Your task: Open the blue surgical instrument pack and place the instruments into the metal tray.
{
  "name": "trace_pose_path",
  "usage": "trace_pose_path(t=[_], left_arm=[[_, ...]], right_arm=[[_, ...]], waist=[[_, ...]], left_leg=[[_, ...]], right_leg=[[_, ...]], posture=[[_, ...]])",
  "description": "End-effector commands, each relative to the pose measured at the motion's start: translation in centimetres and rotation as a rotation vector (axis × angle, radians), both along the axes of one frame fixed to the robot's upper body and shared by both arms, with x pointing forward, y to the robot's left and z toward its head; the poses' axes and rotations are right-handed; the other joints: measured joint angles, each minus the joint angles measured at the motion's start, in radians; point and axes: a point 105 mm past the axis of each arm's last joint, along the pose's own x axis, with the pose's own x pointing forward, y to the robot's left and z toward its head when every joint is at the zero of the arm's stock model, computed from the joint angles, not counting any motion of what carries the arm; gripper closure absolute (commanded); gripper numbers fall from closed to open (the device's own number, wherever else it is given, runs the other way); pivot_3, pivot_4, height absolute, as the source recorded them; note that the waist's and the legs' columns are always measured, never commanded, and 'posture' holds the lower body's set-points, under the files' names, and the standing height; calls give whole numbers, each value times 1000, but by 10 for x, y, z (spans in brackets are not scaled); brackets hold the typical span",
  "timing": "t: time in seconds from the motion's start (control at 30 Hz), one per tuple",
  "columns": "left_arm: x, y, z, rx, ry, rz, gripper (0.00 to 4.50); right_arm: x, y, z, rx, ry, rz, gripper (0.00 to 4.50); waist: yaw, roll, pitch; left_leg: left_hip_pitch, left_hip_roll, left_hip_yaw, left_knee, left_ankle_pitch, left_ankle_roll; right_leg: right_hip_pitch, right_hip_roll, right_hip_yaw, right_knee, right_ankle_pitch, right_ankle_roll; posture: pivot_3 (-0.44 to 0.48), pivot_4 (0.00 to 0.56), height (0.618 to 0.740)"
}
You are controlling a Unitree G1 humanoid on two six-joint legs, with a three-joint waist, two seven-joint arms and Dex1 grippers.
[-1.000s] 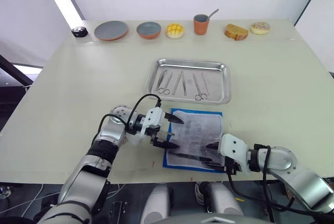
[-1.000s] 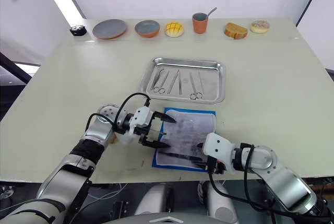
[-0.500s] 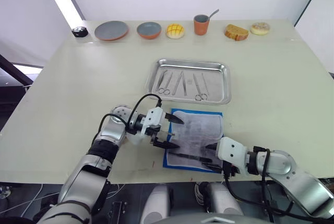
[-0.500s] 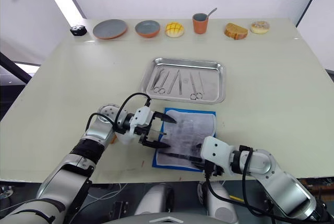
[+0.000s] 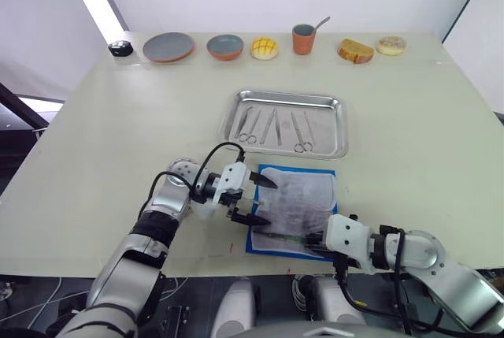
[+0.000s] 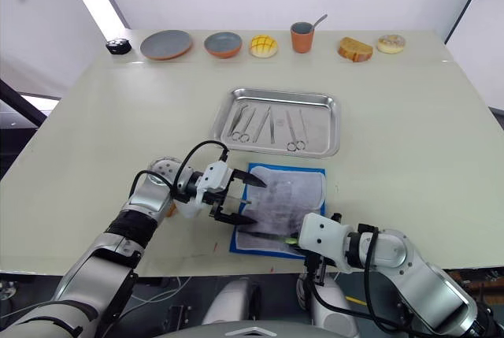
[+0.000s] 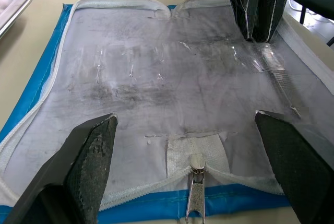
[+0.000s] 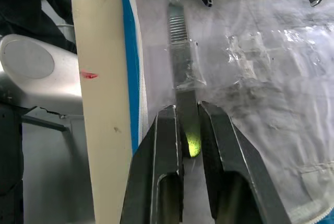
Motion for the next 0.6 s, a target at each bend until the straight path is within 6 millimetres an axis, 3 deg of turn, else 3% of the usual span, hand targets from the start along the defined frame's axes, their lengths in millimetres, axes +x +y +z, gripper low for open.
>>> trace_pose_path(t=[0.03, 0.6], left_arm=[[-11, 11, -22, 74, 88, 8, 0], [-13, 5, -24, 67, 90, 8, 0]], right_arm=[[6, -18, -24, -122, 66, -87, 4465], [17, -14, 28, -250, 0, 14, 4465]], waist=[[0, 0, 0], [3, 2, 1]], left_leg=[[0, 0, 0, 0, 0, 0], [-2, -2, 0, 1, 0, 0]], right_leg=[[0, 0, 0, 0, 0, 0], [-1, -3, -1, 0, 0, 0]], posture=[[0, 150, 740], [0, 150, 740]])
